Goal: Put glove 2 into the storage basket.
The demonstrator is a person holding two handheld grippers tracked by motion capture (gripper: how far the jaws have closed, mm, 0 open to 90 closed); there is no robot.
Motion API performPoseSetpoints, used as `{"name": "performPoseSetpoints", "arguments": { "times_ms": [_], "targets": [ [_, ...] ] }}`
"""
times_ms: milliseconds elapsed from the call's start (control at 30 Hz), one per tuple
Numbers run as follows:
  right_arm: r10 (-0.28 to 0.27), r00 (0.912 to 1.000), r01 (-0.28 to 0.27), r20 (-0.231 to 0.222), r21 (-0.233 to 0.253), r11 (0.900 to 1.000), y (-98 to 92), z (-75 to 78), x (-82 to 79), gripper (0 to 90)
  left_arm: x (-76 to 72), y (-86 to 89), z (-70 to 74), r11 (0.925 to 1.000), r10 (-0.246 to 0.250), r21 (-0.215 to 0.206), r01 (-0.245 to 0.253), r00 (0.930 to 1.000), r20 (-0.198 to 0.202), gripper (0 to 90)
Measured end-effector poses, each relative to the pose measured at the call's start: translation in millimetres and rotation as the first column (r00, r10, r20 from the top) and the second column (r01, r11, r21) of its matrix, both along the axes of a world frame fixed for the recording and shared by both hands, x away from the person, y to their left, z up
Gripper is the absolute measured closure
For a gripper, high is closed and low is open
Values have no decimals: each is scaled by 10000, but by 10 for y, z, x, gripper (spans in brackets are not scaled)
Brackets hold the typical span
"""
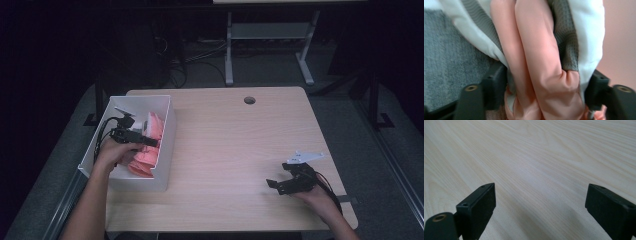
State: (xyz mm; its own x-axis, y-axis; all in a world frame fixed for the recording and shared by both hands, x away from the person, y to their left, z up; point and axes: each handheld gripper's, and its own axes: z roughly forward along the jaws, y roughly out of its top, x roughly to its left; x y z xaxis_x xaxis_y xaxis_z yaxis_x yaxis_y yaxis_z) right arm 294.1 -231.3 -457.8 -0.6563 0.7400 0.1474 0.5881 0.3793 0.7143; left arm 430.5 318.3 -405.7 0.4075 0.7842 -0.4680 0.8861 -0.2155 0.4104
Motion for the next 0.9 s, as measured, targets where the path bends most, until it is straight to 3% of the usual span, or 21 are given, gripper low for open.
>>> {"name": "performPoseSetpoints", "arguments": {
  "times_ms": [167, 533, 667, 900],
  "targets": [
    [7, 10000, -7, 23, -28, 10000, -2, -1, 3, 94, -23, 17, 95, 9988, 212, 433, -229, 9990, 390, 164],
    [49, 10000, -48, 62, -54, 10000, 0, 3, 7, 94, -105, 68, 525, 9960, 14, 885, -143, 9894, 1451, 159],
    [-8, 10000, 8, 7, 11, 10000, -1, -5, 15, 94, -142, 67, 714, 9965, -67, 828, -102, 9796, 2007, 159],
    [18, 10000, -18, 13, 6, 10000, -8, -5, 23, 94, -247, -117, 987, 9956, -705, 795, 491, 9529, 2951, 159]
  ]
}}
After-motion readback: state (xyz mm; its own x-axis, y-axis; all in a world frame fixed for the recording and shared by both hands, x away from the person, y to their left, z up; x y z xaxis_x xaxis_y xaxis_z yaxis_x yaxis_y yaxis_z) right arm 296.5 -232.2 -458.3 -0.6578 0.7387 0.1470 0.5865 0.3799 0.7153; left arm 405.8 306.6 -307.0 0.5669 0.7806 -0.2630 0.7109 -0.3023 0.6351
